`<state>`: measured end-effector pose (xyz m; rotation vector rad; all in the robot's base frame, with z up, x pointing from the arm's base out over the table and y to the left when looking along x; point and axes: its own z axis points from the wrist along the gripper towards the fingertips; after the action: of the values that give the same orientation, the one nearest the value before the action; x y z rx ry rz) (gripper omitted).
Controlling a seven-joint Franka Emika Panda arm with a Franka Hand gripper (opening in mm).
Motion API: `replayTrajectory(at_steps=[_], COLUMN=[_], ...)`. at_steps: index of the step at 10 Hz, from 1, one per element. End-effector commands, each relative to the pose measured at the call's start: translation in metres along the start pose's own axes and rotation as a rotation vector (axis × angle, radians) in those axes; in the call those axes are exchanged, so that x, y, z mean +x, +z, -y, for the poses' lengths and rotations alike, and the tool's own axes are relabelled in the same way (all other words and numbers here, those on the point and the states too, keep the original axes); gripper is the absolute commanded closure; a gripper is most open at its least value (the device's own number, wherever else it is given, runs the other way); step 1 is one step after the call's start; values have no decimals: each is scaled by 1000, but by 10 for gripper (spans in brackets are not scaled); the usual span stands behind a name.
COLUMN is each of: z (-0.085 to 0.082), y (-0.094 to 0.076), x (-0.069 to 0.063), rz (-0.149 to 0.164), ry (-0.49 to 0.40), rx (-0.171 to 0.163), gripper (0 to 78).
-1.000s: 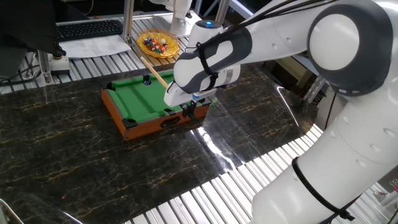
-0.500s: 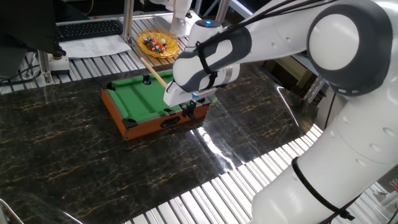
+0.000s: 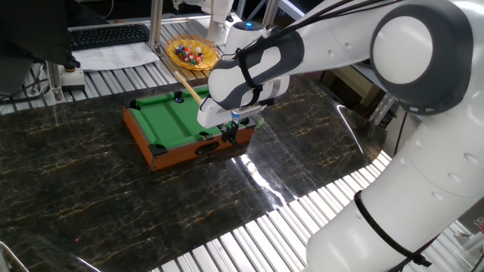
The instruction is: Hit the pool ball
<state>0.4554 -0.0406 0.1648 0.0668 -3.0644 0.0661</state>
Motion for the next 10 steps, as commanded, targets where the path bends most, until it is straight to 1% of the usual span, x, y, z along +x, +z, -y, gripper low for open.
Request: replayTrajectory(at_steps=[1,5,6,10], z=[-7,-6,-6,-7], y=[22,22,23,40], x=[-11,-13,-16,-30], rz=[42,44,46,62], ry=[-8,-11,-15,-29], rx=[2,6,6,1], gripper=[764,764,764,764])
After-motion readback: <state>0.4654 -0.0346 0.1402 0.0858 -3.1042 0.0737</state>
